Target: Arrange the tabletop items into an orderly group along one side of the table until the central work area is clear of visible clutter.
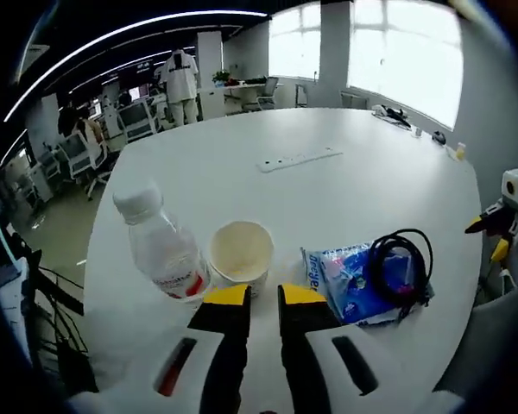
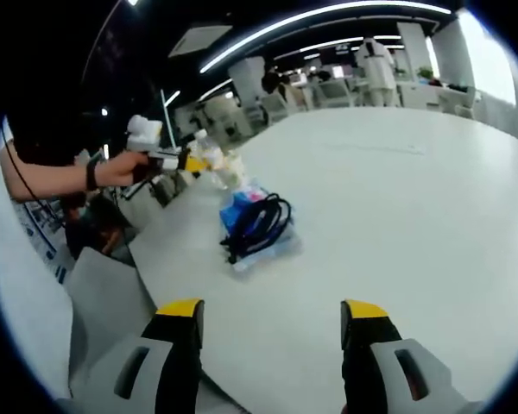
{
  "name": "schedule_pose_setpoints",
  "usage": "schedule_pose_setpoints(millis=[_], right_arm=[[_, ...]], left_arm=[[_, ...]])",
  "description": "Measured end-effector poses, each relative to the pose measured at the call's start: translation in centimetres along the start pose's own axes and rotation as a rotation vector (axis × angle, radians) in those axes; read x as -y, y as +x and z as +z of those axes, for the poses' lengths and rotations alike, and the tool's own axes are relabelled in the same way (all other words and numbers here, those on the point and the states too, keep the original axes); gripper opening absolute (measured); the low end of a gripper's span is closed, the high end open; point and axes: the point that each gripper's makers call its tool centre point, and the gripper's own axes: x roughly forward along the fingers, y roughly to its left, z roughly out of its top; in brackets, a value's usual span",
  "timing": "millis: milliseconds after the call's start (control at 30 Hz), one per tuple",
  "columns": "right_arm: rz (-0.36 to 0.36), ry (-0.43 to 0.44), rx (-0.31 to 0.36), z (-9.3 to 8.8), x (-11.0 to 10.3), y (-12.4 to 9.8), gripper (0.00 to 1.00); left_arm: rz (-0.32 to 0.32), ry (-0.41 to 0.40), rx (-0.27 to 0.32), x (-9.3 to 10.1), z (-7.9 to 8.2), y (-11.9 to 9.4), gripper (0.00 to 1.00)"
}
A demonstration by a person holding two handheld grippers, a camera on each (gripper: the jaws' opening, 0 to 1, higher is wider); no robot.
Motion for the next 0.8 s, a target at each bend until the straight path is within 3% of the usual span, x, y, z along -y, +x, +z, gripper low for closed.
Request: schedule_pose_setpoints(millis=[433, 800], right_arm=[[0.014, 0.000, -0.002, -0.7, -1.0, 0.3, 0.65], [0.029, -0.005, -0.011, -0.9, -1.9, 0.4, 0.64]], left_arm=[[-0.020, -0.177, 0.030, 2.1, -3.2, -1.9, 0.09], [-0.060, -0.239, 0.006, 4.8, -6.1, -2.3, 0.10]])
